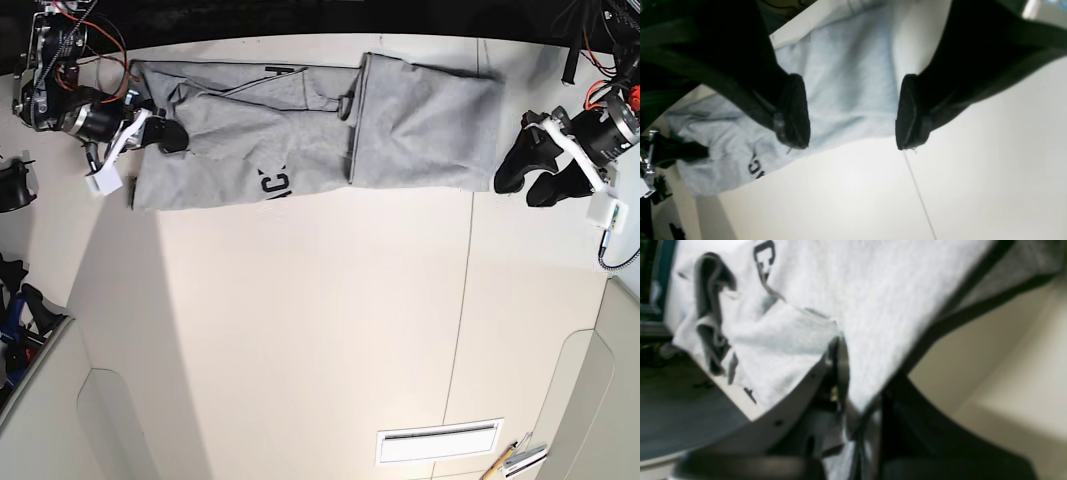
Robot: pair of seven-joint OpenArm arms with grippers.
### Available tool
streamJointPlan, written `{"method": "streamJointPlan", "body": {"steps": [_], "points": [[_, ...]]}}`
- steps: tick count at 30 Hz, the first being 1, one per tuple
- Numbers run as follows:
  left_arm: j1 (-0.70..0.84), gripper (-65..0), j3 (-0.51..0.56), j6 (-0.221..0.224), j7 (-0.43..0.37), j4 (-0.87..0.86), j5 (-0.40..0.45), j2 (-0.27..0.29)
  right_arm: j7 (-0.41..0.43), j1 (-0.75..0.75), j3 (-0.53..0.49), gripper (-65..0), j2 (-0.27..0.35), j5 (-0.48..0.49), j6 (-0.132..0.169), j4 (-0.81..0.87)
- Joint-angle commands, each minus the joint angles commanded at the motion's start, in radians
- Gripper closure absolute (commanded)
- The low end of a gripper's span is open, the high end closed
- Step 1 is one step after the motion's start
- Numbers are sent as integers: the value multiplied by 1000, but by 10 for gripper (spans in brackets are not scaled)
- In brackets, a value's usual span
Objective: Fold the T-shirt properly
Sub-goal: 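Fold the hem end toward the collar end with the left gripper, then grasp the collar end with the right gripper and fold it over the stack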
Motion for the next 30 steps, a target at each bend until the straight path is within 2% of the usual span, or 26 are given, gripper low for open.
{"method": "streamJointPlan", "body": {"steps": [6, 9, 12, 15, 20, 25, 30], "points": [[40, -436, 2, 0, 7, -95, -2, 6, -2, 2, 109, 0, 85, 54, 0, 1], [40, -436, 23, 0, 33, -153, -16, 49, -47, 2, 160, 0, 117, 111, 0, 17], [40, -436, 129, 0, 37, -201, -9, 76, -80, 2, 195, 0, 122, 159, 1, 79], [39, -436, 254, 0, 10, -230, 60, 103, -87, 2, 195, 0, 118, 161, 0, 169], [24, -436, 381, 0, -90, -299, 228, 167, -106, 1, 190, 0, 51, 179, 1, 311], [1, -436, 429, 0, -91, -312, 240, 203, -106, -1, 127, 0, -48, 173, 0, 415], [-5, -436, 429, 0, -91, -313, 249, 225, -90, -1, -58, 0, -111, 119, 0, 453]]}}
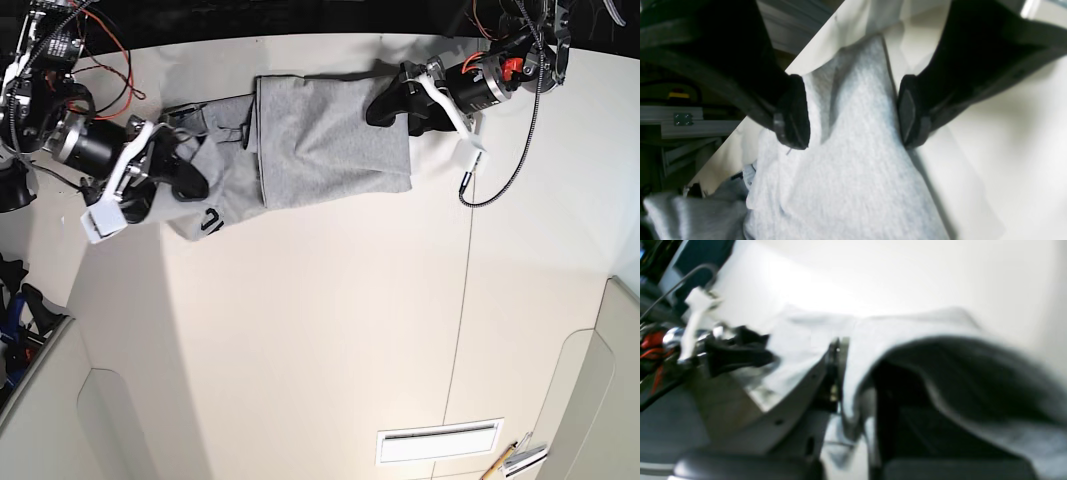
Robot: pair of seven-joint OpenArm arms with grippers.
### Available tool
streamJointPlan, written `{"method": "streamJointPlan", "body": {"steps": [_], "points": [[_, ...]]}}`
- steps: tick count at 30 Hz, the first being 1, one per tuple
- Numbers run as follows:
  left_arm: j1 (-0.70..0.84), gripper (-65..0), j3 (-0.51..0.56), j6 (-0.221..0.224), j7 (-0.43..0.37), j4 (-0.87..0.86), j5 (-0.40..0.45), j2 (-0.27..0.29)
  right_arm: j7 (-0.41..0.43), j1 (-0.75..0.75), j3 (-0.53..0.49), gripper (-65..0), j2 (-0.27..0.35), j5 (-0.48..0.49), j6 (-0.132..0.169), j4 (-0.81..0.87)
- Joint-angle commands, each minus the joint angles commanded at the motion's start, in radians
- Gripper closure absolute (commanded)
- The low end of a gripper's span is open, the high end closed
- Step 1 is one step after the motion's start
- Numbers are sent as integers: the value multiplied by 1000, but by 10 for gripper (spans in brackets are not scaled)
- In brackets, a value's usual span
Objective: Fold the T-shirt properly
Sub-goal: 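Grasp the collar end with the right gripper and fold it over the stack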
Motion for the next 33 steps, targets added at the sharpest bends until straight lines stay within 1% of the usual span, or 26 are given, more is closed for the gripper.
{"method": "streamJointPlan", "body": {"steps": [2, 3, 4, 7, 9, 12, 14, 16, 17, 18, 21, 22, 24, 26, 28, 30, 32, 33], "points": [[0, -436, 0, 0, 0, 0, 10, 2, 27, 8, -98, 0, -22, -53, -3, 0], [0, -436, 0, 0, 0, 0, 9, 3, 40, 18, -149, 0, -34, -86, -13, 0], [0, -436, 0, 0, 0, 0, 7, 3, 49, 32, -201, 0, -48, -114, -16, 0], [0, -436, 0, 0, 0, 0, 6, 2, 53, 68, -350, 0, -97, -175, -19, 0], [0, -436, 0, 0, 0, 0, 6, 3, 68, 80, -444, 0, -126, -248, -34, 0], [-1, -436, 0, 0, 0, 0, 5, 2, 99, 80, -562, 0, -151, -382, -45, -4], [-8, -436, 0, 0, 1, 0, -3, 2, 114, 80, -618, 0, -154, -430, -45, -5], [-11, -436, -1, 0, 2, 1, -26, 2, 117, 80, -647, -189, -154, -441, -55, -6], [-11, -436, -1, 0, 2, 3, -35, 2, 117, 80, -655, -259, -154, -434, -56, -5], [-11, -436, -2, 0, 7, 5, -45, 2, 120, 80, -661, -291, -154, -417, -55, -5], [-11, -436, -7, 0, 43, 23, -71, 1, 120, 80, -673, -293, -154, -345, -50, -5], [-11, -436, -14, 0, 50, 32, -75, 1, 120, 80, -673, -293, -155, -327, -37, -5], [-11, -436, -53, 0, 55, 53, -90, 1, 120, 90, -673, -293, -155, -293, -33, -4], [-11, -436, -120, 0, 69, 82, -111, 1, 119, 115, -673, -293, -158, -274, -33, 1], [-11, -436, -201, 0, 105, 114, -147, 1, 119, 140, -672, -293, -178, -276, -33, 15], [-11, -436, -276, 0, 138, 138, -200, -2, 119, 158, -672, -293, -214, -270, -33, 35], [-11, -436, -321, 0, 152, 151, -246, -16, 119, 181, -672, -293, -256, -264, -33, 38], [-11, -436, -337, 0, 156, 153, -248, -23, 120, 193, -672, -292, -273, -278, -34, 38]]}}
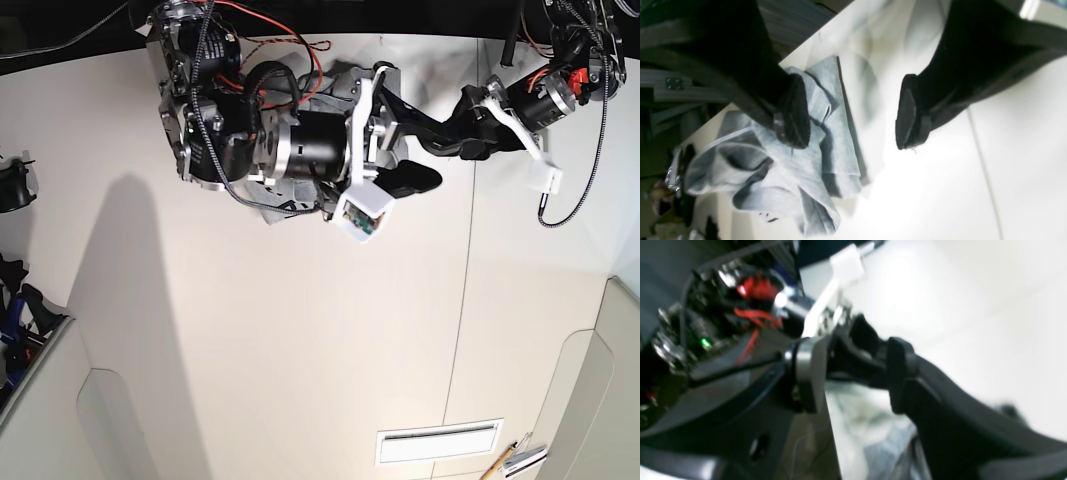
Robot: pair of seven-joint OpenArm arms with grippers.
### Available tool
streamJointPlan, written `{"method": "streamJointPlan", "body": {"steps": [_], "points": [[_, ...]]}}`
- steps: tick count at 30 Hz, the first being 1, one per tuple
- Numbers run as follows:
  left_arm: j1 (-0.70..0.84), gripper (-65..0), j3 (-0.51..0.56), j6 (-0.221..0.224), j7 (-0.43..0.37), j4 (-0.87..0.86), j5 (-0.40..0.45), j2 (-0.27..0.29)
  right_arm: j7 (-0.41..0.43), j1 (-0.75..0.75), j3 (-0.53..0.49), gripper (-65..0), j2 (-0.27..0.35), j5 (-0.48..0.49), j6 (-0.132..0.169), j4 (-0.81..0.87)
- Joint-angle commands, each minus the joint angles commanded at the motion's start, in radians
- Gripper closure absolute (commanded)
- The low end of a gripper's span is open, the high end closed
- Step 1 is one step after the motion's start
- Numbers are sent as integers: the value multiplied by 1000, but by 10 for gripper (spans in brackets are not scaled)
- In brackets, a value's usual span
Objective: Fold the T-shirt properly
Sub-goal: 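Grasp the collar end with the right gripper and fold it over the stack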
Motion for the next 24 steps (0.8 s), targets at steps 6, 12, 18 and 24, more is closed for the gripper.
{"method": "streamJointPlan", "body": {"steps": [6, 12, 18, 24], "points": [[3, -436, -77, 0, 18, 0, -39, -53, 53, 38, 98, -54, -34, -246, -45, 0], [3, -436, -84, 0, 44, 0, -101, -61, 53, 30, 321, 0, 30, -270, -44, -8], [2, -436, -84, 0, 48, -1, -108, -59, 51, -50, 352, 0, 107, -130, -16, -118], [3, -436, -84, 0, 48, -1, -111, -59, 50, -108, 117, 0, 104, -21, 9, -200]]}}
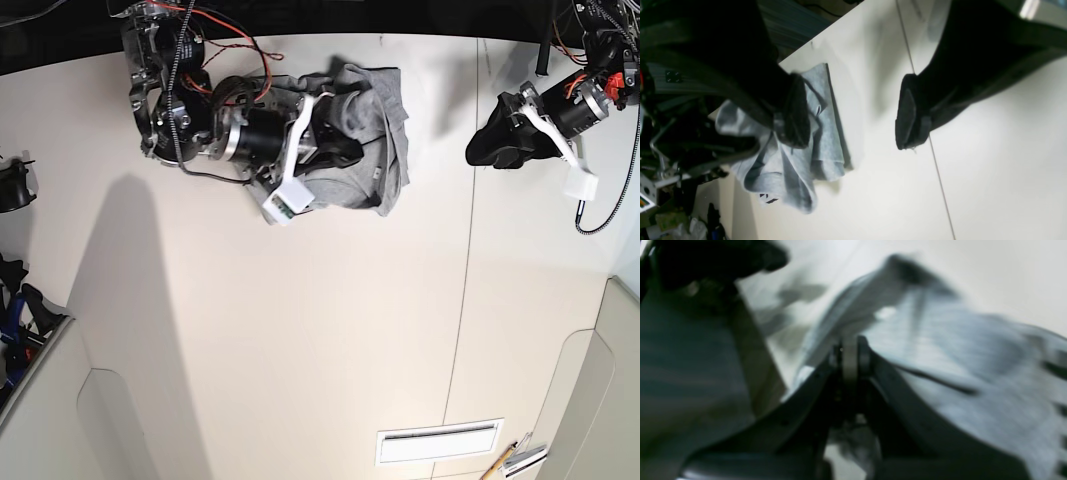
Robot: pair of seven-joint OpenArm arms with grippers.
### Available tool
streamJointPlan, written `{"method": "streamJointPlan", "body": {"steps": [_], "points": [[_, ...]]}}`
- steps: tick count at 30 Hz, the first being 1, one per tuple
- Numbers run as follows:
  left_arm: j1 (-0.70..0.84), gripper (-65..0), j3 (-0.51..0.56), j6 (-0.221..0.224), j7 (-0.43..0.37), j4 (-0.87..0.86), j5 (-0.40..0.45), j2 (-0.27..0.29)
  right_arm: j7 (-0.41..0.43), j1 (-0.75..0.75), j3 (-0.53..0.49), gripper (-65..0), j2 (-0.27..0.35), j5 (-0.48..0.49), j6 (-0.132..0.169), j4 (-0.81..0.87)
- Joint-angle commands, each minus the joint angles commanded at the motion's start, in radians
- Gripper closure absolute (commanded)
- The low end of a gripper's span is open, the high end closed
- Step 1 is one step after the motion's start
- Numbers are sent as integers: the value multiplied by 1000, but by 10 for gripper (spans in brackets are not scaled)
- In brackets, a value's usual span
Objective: Fold the T-shirt properly
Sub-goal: 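Grasp the collar end with the right gripper and fold it over the stack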
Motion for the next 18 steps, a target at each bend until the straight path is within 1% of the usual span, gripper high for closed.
{"method": "streamJointPlan", "body": {"steps": [3, 6, 8, 10, 12, 13, 14, 15, 16, 18], "points": [[0, -436, 0, 0, 3, 0, 1, 0, -16, 0, -132, 0, -4, 1, 0, 20], [0, -436, 0, 0, 3, 0, 1, -1, -43, 1, -205, 0, -19, 3, 3, 73], [0, -436, 0, 0, 3, 0, 1, -1, -44, 0, -211, 0, -33, 16, 3, 126], [0, -436, 0, 0, 3, 0, -6, -3, -44, 7, -203, 0, -53, 6, 3, 183], [0, -436, 0, 0, 12, 1, -42, -3, -42, 21, -178, 0, -75, -29, 2, 223], [0, -431, 0, 0, 31, 3, -69, -3, -42, 33, -156, 0, -84, -41, 2, 226], [0, -411, 0, 0, 56, 14, -99, -3, -35, 47, -129, 0, -89, -56, -2, 225], [0, -369, 0, 0, 90, 31, -128, -3, -24, 58, -95, 0, -92, -76, -5, 225], [0, -310, 0, 0, 121, 54, -155, -2, -12, 68, -54, 0, -94, -94, -11, 225], [0, -158, 0, 0, 170, 109, -219, -2, 17, 85, 40, 0, -93, -138, -13, 225]]}}
